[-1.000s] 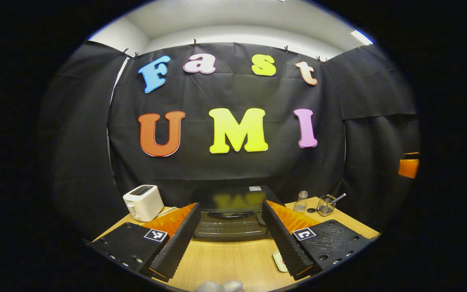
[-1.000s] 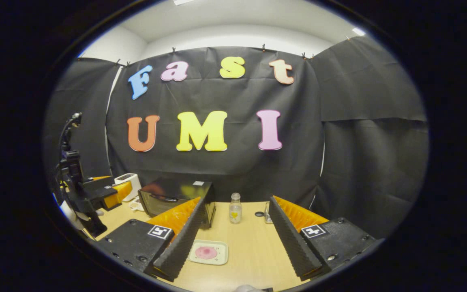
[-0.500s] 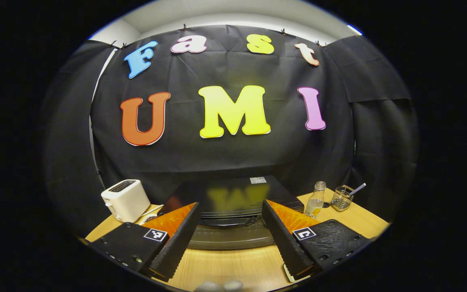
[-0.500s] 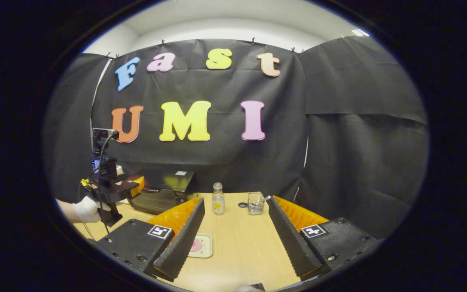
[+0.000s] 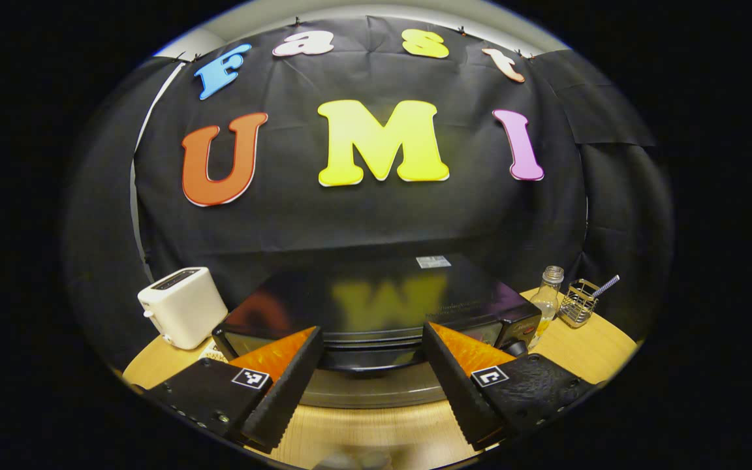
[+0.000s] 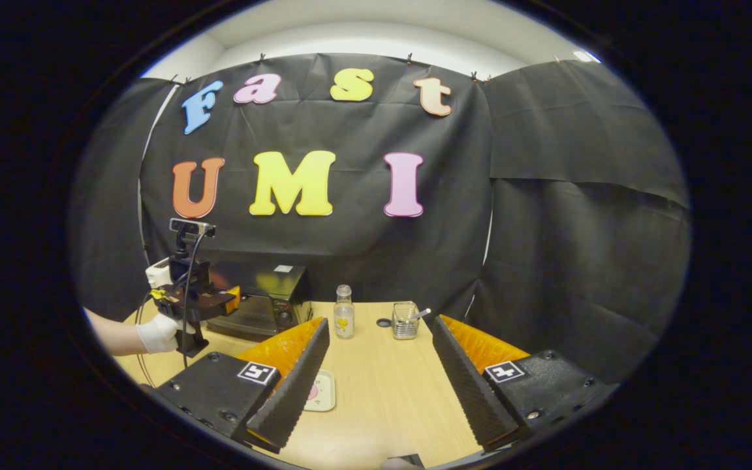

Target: Open the electric oven with the left hand, put the food in, and close the electric oven.

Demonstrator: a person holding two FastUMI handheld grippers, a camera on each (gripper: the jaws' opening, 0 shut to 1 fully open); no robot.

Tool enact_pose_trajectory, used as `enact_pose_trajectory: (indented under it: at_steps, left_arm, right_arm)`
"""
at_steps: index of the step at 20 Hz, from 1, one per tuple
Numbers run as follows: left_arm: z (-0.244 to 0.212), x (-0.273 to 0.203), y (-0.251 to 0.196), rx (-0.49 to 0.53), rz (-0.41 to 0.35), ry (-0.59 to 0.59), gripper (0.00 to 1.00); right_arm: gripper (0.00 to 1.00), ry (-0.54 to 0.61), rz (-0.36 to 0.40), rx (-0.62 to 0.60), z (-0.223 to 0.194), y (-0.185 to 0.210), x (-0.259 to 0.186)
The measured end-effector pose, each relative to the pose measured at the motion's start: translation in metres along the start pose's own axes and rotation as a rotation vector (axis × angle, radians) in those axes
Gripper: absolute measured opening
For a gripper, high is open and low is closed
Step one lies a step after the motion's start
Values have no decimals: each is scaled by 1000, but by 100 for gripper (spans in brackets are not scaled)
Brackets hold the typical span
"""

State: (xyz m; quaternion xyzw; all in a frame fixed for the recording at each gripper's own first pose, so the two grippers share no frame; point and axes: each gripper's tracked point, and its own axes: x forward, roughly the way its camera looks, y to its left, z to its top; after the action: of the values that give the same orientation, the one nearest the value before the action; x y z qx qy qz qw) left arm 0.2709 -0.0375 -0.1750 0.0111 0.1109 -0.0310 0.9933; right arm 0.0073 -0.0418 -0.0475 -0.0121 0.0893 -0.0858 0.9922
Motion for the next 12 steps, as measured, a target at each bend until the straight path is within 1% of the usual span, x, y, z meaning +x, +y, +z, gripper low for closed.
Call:
enact_pose_trajectory:
  at_steps: [1, 3, 4, 5, 9, 12]
  left_arm:
    - [0, 0, 0, 1, -3, -2, 98]
    - [-1, -6, 0, -6, -7, 4, 98]
    - [-2, -9, -1, -8, -8, 8, 98]
    - [-4, -13, -1, -5, -11, 8, 97]
    - [-14, -35, -2, -1, -36, 10, 98]
    - [-26, -51, -4, -4, -60, 38, 98]
  right_arm:
    - [96, 1, 2, -3, 0, 2, -1]
    - [96, 0, 5, -1, 0, 3, -2]
    - [100, 0, 8, 4, 0, 5, -3]
    - [96, -1, 10, 10, -1, 5, -3]
    - [96, 4, 25, 27, -4, 10, -4]
    - [96, 7, 36, 34, -7, 13, -10]
